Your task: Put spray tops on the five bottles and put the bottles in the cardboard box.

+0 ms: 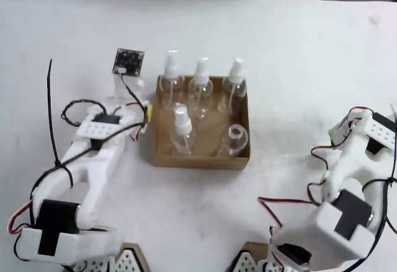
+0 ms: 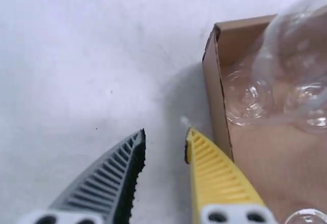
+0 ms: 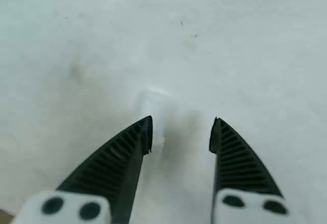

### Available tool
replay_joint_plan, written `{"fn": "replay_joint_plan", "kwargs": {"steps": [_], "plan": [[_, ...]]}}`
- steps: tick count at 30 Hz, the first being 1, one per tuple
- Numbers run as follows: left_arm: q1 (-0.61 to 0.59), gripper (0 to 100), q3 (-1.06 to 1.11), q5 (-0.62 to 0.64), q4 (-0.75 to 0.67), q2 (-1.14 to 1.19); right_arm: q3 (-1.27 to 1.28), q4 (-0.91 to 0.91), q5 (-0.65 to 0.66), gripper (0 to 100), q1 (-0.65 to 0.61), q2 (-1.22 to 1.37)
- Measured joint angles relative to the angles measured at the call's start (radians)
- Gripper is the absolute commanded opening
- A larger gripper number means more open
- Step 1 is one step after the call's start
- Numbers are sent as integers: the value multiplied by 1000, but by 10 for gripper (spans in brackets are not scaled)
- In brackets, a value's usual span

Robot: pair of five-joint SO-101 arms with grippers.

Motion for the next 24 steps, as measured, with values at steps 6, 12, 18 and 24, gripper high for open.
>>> {"fn": "replay_joint_plan", "kwargs": {"steps": [6, 12, 18, 24], "plan": [[0, 124, 0, 0, 0, 0, -52, -21, -48, 159, 0, 55], [0, 124, 0, 0, 0, 0, -103, 8, -51, 159, -23, 74], [0, 124, 0, 0, 0, 0, -121, 8, -54, 159, -63, 163], [0, 124, 0, 0, 0, 0, -180, -17, -118, 150, -60, 270]]}}
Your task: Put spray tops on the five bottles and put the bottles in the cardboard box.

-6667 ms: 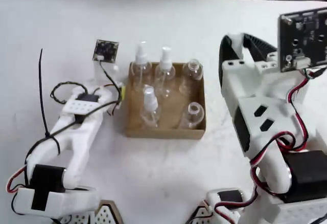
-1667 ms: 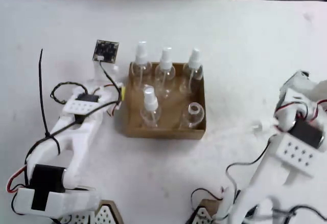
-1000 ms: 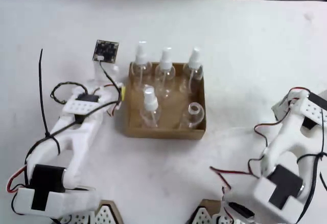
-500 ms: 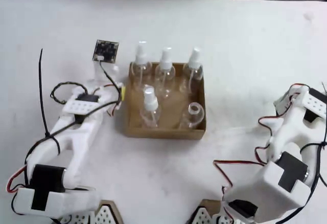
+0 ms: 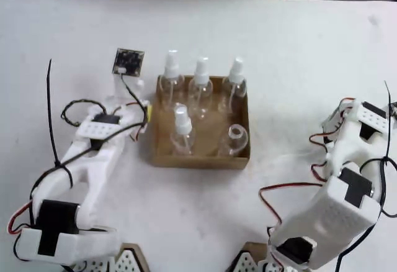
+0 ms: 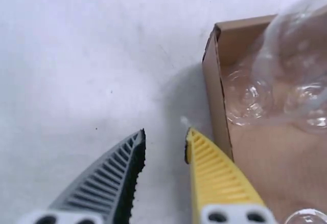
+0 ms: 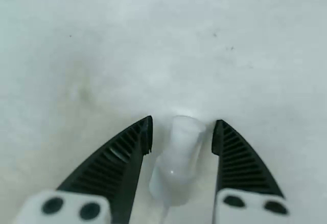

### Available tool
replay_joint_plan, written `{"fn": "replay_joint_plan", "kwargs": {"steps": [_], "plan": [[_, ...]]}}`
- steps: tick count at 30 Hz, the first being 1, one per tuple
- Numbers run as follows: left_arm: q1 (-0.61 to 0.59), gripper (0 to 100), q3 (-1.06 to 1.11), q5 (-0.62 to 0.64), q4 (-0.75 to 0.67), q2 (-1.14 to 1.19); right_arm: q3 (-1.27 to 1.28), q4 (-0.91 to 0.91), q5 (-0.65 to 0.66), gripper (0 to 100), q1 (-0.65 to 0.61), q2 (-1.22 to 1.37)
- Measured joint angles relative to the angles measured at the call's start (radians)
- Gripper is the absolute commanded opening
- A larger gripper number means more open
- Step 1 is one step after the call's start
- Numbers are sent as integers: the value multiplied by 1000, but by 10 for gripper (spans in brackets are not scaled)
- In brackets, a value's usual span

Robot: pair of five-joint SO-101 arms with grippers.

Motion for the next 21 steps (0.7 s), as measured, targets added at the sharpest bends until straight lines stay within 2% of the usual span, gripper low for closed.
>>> {"fn": "replay_joint_plan", "kwargs": {"steps": [5, 7, 17, 21], "plan": [[0, 124, 0, 0, 0, 0, -55, 60, -8, 8, 11, 21], [0, 124, 0, 0, 0, 0, -86, 104, -5, 35, 12, 29], [2, 124, 0, 0, 0, 0, -226, 256, -2, 16, 6, 31], [0, 124, 0, 0, 0, 0, -373, 396, 31, 16, 6, 31]]}}
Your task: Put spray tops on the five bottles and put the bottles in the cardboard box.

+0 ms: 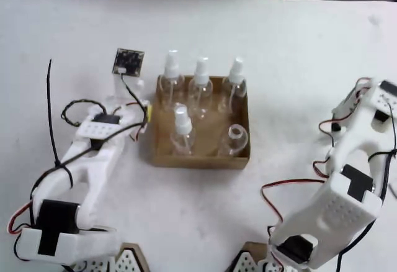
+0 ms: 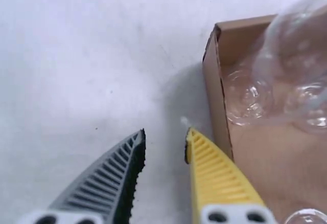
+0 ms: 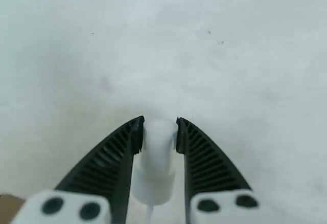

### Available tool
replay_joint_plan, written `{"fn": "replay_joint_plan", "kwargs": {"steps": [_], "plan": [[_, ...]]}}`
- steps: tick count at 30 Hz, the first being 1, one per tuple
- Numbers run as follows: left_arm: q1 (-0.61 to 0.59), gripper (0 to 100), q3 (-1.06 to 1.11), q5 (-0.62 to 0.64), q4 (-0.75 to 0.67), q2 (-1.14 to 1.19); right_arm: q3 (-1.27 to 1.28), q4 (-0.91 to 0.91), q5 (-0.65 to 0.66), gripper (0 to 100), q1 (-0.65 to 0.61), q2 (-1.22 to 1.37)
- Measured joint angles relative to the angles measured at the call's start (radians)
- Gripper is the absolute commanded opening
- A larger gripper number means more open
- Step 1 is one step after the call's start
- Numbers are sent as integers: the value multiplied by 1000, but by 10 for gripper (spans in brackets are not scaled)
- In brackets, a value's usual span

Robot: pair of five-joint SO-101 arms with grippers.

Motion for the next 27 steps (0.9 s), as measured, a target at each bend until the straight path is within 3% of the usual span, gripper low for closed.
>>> {"fn": "replay_joint_plan", "kwargs": {"steps": [6, 16, 27], "plan": [[0, 124, 0, 0, 0, 0, -351, 249, 141, 16, 12, 0], [0, 124, 0, 0, 0, 0, -902, 278, 270, 16, 21, 0], [2, 124, 0, 0, 0, 0, -994, 282, 311, 16, 6, -170]]}}
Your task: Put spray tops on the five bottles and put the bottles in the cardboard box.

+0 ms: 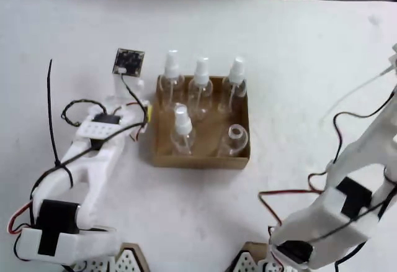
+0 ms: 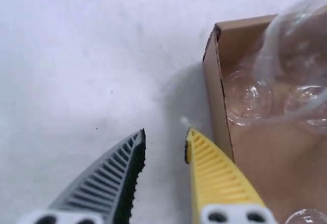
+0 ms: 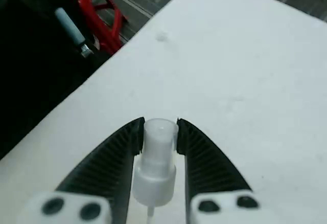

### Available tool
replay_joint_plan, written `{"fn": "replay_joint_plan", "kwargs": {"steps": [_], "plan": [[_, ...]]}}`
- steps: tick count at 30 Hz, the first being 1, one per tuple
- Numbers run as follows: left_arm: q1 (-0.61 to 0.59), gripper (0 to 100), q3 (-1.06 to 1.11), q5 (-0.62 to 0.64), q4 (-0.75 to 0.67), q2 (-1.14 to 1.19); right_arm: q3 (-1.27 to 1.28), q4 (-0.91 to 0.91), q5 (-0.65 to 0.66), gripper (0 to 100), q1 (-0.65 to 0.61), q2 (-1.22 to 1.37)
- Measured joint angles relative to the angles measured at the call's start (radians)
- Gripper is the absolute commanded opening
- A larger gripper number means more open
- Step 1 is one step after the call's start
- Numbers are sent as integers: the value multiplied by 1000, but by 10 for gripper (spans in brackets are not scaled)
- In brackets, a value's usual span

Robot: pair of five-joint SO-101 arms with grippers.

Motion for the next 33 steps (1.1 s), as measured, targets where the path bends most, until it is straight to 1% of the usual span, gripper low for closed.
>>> {"fn": "replay_joint_plan", "kwargs": {"steps": [8, 10, 13, 20, 24, 27, 29, 33], "plan": [[-2, 124, 0, 0, 0, 0, 2, 0, 6, 16, -84, -275], [0, 124, 0, 0, 0, 0, 40, 2, 6, 16, -114, -348], [0, 124, 0, 0, 0, 0, 160, 2, 6, 16, -181, -465], [-2, 124, 0, 0, 0, 0, 519, -14, 6, 16, -388, -784], [-2, 124, 0, 0, 0, 0, 681, -110, 6, 16, -457, -941], [-2, 124, 0, 0, 0, 0, 798, -219, 26, 16, -489, -1031], [-2, 124, 0, 0, 0, 0, 887, -308, 86, 16, -522, -1092], [-2, 124, 0, 0, 0, 0, 1103, -493, 276, 16, -628, -1194]]}}
